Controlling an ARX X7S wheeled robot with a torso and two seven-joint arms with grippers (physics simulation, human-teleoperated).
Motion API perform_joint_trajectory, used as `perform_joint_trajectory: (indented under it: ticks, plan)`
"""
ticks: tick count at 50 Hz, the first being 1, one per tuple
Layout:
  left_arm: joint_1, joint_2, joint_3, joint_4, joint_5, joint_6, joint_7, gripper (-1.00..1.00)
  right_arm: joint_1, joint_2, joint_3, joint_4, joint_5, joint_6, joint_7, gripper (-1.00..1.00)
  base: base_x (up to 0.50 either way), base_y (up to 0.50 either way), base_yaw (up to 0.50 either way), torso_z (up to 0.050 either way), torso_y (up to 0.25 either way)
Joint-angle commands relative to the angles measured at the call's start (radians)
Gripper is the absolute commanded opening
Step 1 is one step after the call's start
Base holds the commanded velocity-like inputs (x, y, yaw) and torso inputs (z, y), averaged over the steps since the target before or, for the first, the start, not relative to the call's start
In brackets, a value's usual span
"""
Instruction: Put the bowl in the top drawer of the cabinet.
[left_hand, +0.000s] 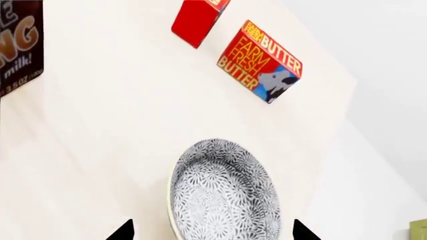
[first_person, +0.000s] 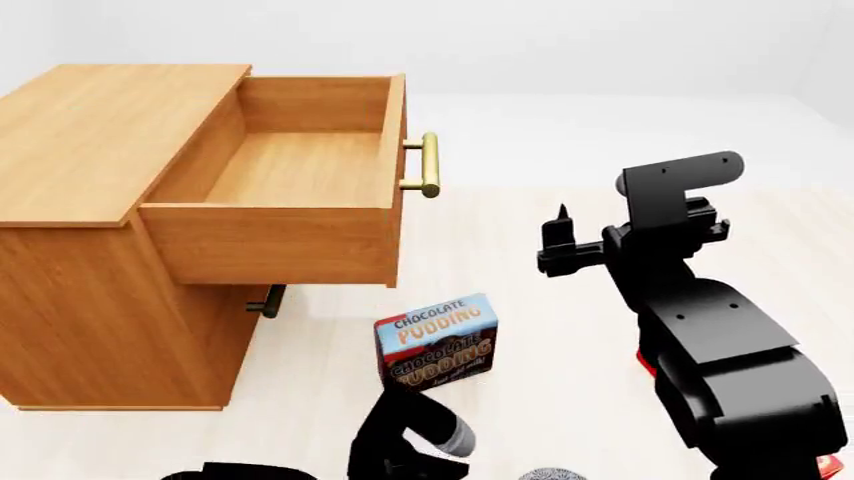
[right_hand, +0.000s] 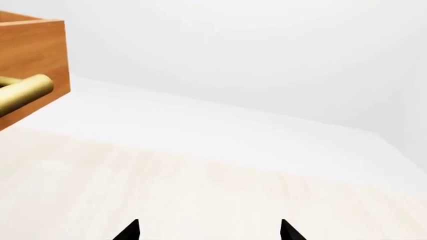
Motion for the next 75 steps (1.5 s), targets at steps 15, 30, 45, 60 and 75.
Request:
perform_joint_trajectory:
  ticks: [15,30,45,60,75]
  plan:
    - [-0.120,0.121,0.079,-0.240,0.076,-0.011,-0.038,1.00,-0.011,0.000,-0.002,0.024,0.008,-0.032,-0.003,1.00,0.00,0.00,0.00,0.000,0.000]
    - [-0.155,0.161,0.139,-0.392,0.154,0.028,0.027,1.00,-0.012,-0.002,-0.004,0.030,0.012,-0.040,-0.001,1.00,0.00,0.00,0.00,0.000,0.000]
    - [-0.182,0.186,0.195,-0.506,0.218,0.070,0.094,1.00,-0.022,0.004,0.001,0.037,0.021,-0.054,-0.005,1.00,0.00,0.00,0.00,0.000,0.000]
    - [-0.172,0.197,0.245,-0.542,0.256,0.099,0.119,1.00,-0.026,0.006,0.004,0.040,0.028,-0.062,-0.006,1.00,0.00,0.00,0.00,0.000,0.000]
    - [-0.161,0.198,0.301,-0.543,0.299,0.146,0.138,-1.00,-0.033,0.015,0.015,0.033,0.039,-0.059,-0.006,1.00,0.00,0.00,0.00,0.000,0.000]
